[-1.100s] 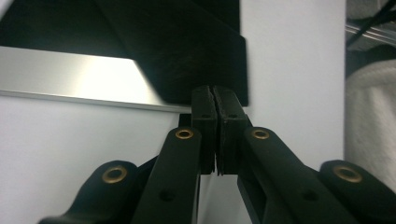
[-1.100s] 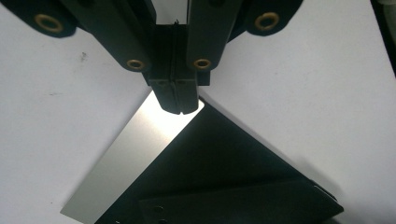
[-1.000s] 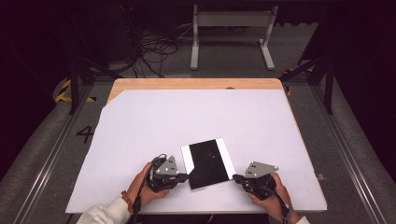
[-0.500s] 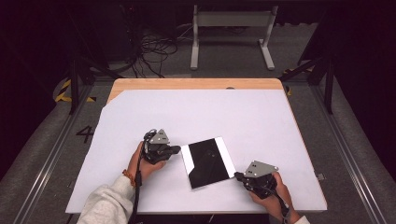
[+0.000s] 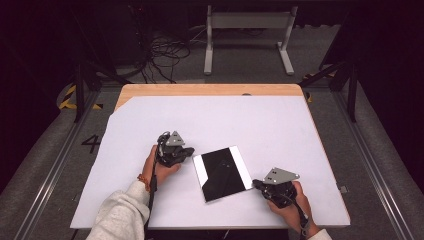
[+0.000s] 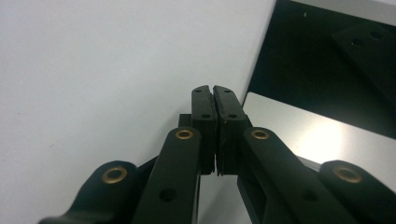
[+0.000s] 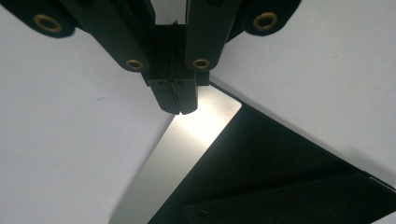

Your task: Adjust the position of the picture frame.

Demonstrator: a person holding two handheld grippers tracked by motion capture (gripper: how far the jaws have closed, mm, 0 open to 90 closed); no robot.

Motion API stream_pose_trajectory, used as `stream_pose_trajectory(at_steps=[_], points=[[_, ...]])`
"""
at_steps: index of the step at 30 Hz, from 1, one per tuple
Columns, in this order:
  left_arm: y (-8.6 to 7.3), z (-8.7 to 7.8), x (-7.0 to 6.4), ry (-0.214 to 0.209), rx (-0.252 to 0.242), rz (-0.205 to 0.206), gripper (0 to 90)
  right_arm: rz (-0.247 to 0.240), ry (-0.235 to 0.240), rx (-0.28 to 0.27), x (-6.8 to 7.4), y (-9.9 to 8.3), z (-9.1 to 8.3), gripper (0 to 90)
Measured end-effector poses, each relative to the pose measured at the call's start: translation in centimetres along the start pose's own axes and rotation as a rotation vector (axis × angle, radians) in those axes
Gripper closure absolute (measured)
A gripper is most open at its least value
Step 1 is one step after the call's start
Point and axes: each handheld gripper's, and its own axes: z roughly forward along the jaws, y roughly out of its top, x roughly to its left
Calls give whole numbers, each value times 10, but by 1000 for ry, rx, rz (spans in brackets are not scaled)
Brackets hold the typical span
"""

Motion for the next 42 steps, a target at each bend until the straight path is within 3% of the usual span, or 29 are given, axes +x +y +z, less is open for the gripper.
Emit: stream_pose_trajectory(at_steps=[7,19,24,42], points=[[5,9,-3,-26,38,21,861,3,57,22,3,-2,-7,900],[9,11,-5,-45,62,38,900,-1,49,10,7,0,-3,900],[7,4,-7,-52,86,52,900,-11,33,7,5,1,-1,900],[-16,-22,-11,-68,105,49,900,56,4,-10,-19,26,28,900]])
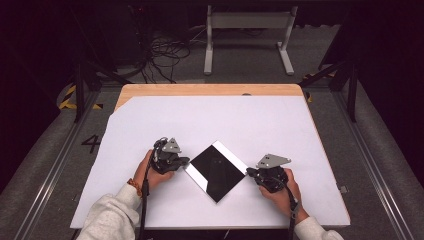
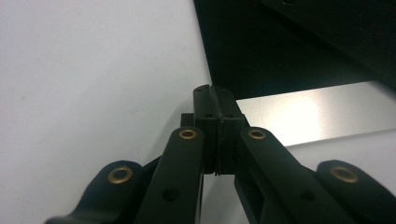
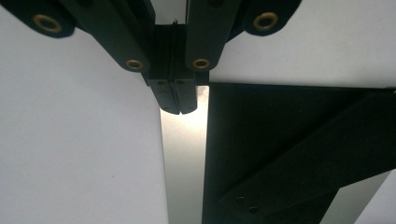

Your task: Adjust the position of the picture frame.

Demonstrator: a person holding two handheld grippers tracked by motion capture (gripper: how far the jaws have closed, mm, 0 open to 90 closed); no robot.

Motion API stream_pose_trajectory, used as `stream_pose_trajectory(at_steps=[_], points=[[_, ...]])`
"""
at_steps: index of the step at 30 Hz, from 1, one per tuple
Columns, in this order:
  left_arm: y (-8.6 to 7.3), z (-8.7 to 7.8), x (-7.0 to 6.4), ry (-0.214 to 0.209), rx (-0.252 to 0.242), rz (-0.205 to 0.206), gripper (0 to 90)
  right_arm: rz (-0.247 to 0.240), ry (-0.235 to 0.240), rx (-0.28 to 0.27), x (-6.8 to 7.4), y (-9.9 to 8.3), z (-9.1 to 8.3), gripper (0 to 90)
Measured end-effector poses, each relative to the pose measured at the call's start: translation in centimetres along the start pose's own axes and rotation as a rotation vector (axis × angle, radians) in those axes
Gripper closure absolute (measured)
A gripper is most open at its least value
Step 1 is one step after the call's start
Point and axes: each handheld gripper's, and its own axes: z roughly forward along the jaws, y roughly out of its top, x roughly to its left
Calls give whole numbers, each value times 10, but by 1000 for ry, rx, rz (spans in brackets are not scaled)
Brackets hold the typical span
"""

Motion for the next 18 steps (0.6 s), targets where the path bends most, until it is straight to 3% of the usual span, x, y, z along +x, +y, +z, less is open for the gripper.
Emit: stream_pose_trajectory(at_steps=[8,13,18], points=[[-9,-8,-3,-23,3,-7,900,-1,-42,-9,-2,8,11,900],[-10,-10,-6,-11,10,8,898,-29,-19,7,4,6,10,900],[-15,-13,-7,-39,2,3,898,-48,21,17,12,4,6,900]])
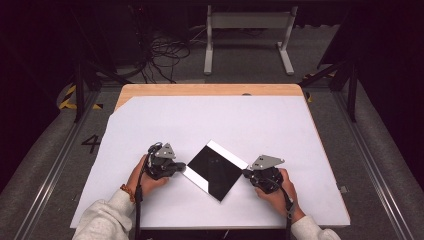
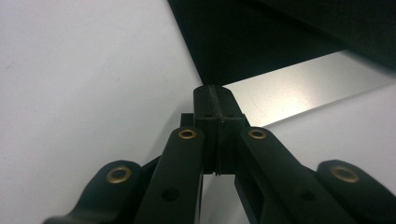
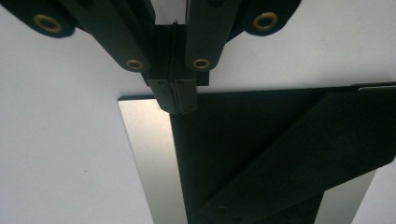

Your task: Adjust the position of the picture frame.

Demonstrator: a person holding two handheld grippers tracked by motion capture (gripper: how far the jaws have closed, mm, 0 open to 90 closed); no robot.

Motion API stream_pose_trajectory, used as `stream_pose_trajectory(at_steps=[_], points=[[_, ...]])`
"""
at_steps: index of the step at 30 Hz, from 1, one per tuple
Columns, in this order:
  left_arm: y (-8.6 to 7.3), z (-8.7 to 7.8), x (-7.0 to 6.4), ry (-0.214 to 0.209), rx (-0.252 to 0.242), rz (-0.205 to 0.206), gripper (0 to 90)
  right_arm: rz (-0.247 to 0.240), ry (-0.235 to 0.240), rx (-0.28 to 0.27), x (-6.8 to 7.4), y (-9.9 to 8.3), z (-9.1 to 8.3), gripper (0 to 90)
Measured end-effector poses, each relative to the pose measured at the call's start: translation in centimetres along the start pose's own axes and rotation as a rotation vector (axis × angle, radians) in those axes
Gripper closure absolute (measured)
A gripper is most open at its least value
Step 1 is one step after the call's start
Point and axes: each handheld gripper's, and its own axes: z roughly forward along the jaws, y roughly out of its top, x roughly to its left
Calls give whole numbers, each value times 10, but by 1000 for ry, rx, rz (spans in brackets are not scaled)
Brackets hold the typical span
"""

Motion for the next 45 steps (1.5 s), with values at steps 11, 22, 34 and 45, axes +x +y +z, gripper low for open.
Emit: stream_pose_trajectory(at_steps=[11,22,34,45], points=[[-4,-2,-11,-5,-2,17,900,-3,-5,-3,0,4,5,900],[-3,2,-28,-42,-3,42,900,47,-28,-14,-20,12,13,900],[2,8,-44,-79,-9,69,900,84,-55,-30,-37,16,21,900],[4,11,-50,-106,-10,81,900,91,-53,-40,-43,15,23,900]])
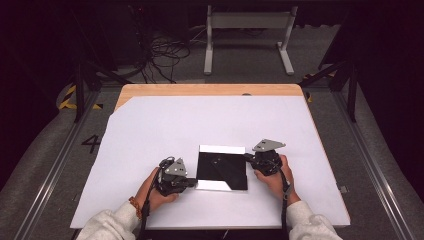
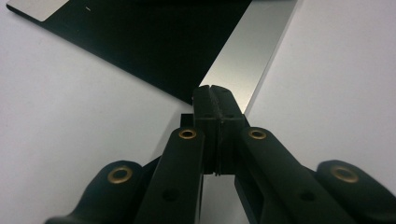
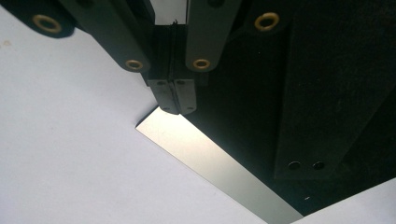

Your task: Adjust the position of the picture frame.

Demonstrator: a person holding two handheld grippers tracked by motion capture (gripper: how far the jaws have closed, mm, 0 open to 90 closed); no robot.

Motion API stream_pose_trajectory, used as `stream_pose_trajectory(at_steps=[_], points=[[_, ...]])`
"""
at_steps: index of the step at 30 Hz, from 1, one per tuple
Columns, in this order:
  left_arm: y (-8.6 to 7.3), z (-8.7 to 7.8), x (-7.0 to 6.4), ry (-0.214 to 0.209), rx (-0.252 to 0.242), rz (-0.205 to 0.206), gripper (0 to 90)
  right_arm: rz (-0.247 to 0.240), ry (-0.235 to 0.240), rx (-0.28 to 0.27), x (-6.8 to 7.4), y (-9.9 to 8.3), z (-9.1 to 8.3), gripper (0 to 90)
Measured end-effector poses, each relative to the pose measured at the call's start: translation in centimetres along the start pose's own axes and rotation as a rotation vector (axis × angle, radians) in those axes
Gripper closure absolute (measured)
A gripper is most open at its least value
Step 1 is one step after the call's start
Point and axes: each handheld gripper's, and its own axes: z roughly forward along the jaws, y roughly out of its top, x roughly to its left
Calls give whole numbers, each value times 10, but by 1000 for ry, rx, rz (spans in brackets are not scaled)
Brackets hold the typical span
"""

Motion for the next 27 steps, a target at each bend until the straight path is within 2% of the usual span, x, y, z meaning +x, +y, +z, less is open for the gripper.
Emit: stream_pose_trajectory(at_steps=[7,14,23,27], points=[[0,1,-1,-14,-6,-9,898,2,-14,4,0,0,1,900],[-2,1,2,-33,-18,-13,898,4,-1,11,0,-1,-1,900],[-2,1,1,-22,-15,-3,898,-3,7,8,3,-4,-4,900],[-2,1,0,-9,-19,2,873,-26,22,18,7,-7,-9,900]])
